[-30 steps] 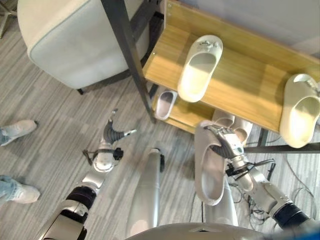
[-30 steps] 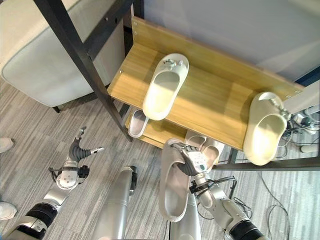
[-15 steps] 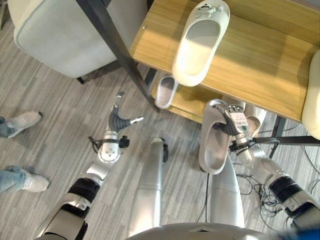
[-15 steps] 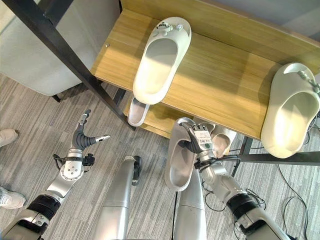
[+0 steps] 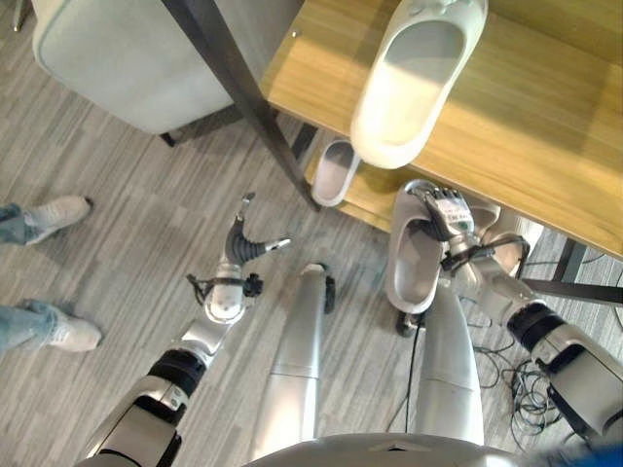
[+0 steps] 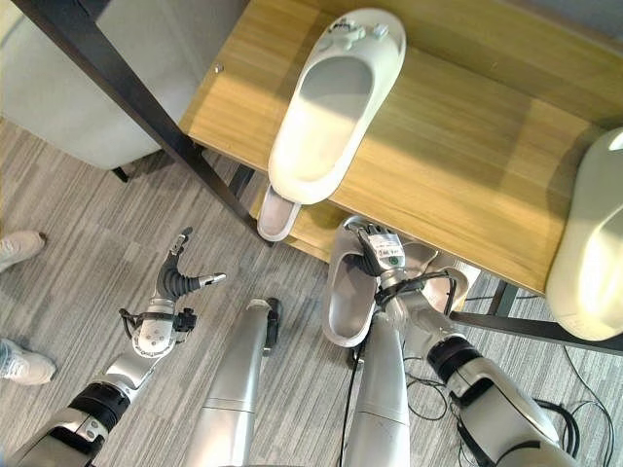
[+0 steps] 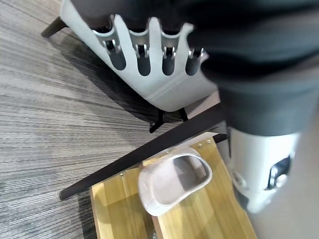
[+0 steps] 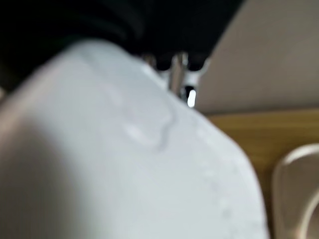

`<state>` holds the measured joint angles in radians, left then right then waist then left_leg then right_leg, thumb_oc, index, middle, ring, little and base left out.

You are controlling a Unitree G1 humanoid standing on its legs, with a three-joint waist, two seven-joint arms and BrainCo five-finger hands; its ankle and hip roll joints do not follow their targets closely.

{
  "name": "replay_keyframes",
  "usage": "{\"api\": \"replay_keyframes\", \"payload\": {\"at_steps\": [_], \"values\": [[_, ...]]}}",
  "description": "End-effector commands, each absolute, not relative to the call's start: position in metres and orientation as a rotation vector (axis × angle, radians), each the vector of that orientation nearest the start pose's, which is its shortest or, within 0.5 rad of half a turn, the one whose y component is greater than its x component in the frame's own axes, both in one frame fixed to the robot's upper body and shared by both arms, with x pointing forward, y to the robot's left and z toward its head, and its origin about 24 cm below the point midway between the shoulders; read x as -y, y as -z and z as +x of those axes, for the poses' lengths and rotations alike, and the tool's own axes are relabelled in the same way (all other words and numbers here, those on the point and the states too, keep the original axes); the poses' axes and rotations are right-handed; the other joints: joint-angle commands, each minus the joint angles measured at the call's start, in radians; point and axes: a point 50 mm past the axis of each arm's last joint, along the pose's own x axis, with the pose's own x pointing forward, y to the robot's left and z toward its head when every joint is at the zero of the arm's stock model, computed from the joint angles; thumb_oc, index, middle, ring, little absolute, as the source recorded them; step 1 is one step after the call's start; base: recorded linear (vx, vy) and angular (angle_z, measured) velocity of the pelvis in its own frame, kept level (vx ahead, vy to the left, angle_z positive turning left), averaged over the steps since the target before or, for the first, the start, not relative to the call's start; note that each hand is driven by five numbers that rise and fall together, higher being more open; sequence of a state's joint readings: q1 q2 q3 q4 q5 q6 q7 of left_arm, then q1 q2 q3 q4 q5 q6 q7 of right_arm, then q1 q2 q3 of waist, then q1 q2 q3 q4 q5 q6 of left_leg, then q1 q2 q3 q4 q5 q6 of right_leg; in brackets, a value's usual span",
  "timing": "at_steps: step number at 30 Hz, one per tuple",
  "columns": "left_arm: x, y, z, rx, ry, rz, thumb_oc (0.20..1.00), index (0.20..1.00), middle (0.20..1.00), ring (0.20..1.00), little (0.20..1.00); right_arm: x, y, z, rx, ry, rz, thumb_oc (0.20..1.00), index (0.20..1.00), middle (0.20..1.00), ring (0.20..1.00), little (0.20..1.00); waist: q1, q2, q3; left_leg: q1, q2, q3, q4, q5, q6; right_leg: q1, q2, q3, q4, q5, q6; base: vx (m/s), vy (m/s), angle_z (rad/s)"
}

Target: Arrange the slippers neatly on the shoe rack.

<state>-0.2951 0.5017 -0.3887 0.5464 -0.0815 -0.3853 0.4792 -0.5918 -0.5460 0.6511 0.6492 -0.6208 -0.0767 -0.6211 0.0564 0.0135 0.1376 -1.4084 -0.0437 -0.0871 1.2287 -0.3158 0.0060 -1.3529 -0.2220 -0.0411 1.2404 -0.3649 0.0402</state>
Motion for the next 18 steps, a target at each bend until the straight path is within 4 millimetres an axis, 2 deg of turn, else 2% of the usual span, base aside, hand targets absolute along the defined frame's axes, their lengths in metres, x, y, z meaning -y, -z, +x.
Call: {"api": "replay_keyframes", "payload": {"at_steps": [1, 4, 7, 10, 12, 18], "values": [[-0.211, -0.062, 0.309, 0.253, -0.189, 0.426, 1.0, 1.0, 1.0, 1.0, 1.0, 0.173, -0.101, 0.353, 0.508, 0.125, -1.334, 0.2, 0.2, 0.2, 0.2, 0.2, 0.003, 0.028, 0.053, 0.013, 0.014, -0.039, -0.042, -0.07, 0.0, -0.001, -0.003, -0.001, -0.064, -0.006, -0.022, 0.01, 0.002, 0.1], [-0.214, -0.067, 0.309, 0.272, -0.194, 0.419, 1.0, 1.0, 1.0, 1.0, 1.0, 0.175, -0.108, 0.358, 0.509, 0.142, -1.345, 0.2, 0.2, 0.2, 0.2, 0.2, 0.008, 0.025, 0.05, -0.002, 0.01, -0.042, -0.05, -0.062, -0.002, -0.017, -0.006, 0.0, -0.068, 0.0, -0.02, 0.01, -0.006, 0.08], [-0.221, -0.07, 0.31, 0.273, -0.211, 0.418, 1.0, 1.0, 1.0, 1.0, 1.0, 0.176, -0.13, 0.369, 0.541, 0.176, -1.36, 0.2, 0.2, 0.2, 0.2, 0.2, 0.016, 0.021, 0.047, -0.03, 0.005, -0.039, -0.059, -0.054, -0.004, -0.044, -0.01, 0.003, -0.071, 0.008, -0.017, 0.0, 0.002, 0.07], [-0.224, -0.07, 0.31, 0.268, -0.21, 0.41, 1.0, 1.0, 1.0, 1.0, 1.0, 0.178, -0.14, 0.376, 0.546, 0.199, -1.382, 0.2, 0.2, 0.2, 0.2, 0.2, 0.025, 0.02, 0.042, -0.053, 0.001, -0.034, -0.066, -0.047, -0.006, -0.069, -0.015, 0.004, -0.07, 0.009, -0.017, 0.04, -0.001, 0.06], [-0.225, -0.077, 0.312, 0.293, -0.203, 0.408, 1.0, 1.0, 1.0, 1.0, 1.0, 0.181, -0.153, 0.383, 0.552, 0.233, -1.402, 0.2, 0.2, 0.2, 0.2, 0.2, 0.036, 0.019, 0.038, -0.075, -0.006, -0.035, -0.065, -0.043, -0.008, -0.091, -0.022, 0.006, -0.062, 0.008, -0.015, 0.05, 0.004, 0.11], [-0.223, -0.085, 0.313, 0.329, -0.192, 0.409, 1.0, 1.0, 1.0, 1.0, 1.0, 0.187, -0.16, 0.389, 0.527, 0.258, -1.443, 0.2, 0.2, 0.2, 0.2, 0.2, 0.044, 0.016, 0.035, -0.106, -0.015, -0.037, -0.06, -0.042, -0.013, -0.124, -0.031, 0.009, -0.047, 0.001, -0.016, 0.04, 0.002, 0.07]]}}
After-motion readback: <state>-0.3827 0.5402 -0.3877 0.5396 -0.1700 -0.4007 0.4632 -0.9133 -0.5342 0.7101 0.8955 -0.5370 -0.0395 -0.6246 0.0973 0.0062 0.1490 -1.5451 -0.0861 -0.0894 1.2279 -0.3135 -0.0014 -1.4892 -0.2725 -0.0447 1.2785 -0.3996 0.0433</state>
